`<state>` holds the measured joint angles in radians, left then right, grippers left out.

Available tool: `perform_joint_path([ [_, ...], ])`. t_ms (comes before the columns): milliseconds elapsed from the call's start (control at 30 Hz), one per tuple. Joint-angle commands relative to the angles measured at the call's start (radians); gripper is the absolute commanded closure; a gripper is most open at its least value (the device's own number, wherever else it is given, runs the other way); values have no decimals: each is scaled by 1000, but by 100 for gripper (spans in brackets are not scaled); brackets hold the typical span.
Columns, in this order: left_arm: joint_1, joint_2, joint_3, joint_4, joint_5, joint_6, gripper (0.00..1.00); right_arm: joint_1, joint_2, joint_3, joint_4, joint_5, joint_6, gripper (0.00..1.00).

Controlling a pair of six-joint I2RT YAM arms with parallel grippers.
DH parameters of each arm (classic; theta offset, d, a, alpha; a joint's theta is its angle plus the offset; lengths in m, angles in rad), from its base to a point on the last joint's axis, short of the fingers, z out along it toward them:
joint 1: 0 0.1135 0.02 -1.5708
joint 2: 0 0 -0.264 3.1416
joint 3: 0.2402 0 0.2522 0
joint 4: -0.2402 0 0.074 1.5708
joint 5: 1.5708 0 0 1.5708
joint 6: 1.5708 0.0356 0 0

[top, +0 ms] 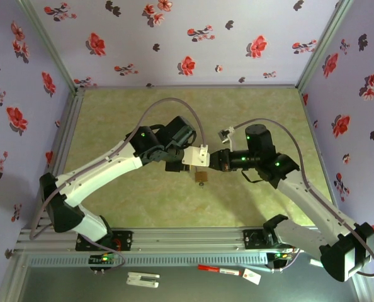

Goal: Unlock with the key

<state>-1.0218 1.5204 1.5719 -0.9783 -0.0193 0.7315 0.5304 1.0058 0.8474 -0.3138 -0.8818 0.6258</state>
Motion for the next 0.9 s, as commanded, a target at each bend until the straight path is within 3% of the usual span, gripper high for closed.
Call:
perform_joint_path([
  [0, -57, -19, 99, 125, 235, -45, 100, 17, 22, -23, -49, 18, -143, 100],
  [133, -59, -20, 103, 93, 257, -45, 100, 8, 55, 5, -140, -15, -244, 100],
  [233, -77, -24, 79, 150, 160, -51, 100, 8, 84, 1, -82, -41, -197, 100],
  [300, -97, -56, -2, 309, 34, -73, 100, 8, 97, -19, 3, -33, -103, 100],
  [433, -126, -132, -154, 575, -77, -53, 100, 8, 85, -120, 315, -15, 184, 100],
  [600, -130, -151, -158, 580, -13, -77, 100, 10, 67, -193, 590, -9, 412, 100],
  [667, -129, -135, -120, 493, 75, -91, 100, 11, 53, -166, 487, -16, 309, 100],
  [767, -128, -78, -14, 320, 226, -119, 100, 27, 40, -93, 176, 12, 46, 100],
  [867, -127, -33, 56, 220, 292, -127, 100, 40, 53, -32, -89, 80, -206, 100],
])
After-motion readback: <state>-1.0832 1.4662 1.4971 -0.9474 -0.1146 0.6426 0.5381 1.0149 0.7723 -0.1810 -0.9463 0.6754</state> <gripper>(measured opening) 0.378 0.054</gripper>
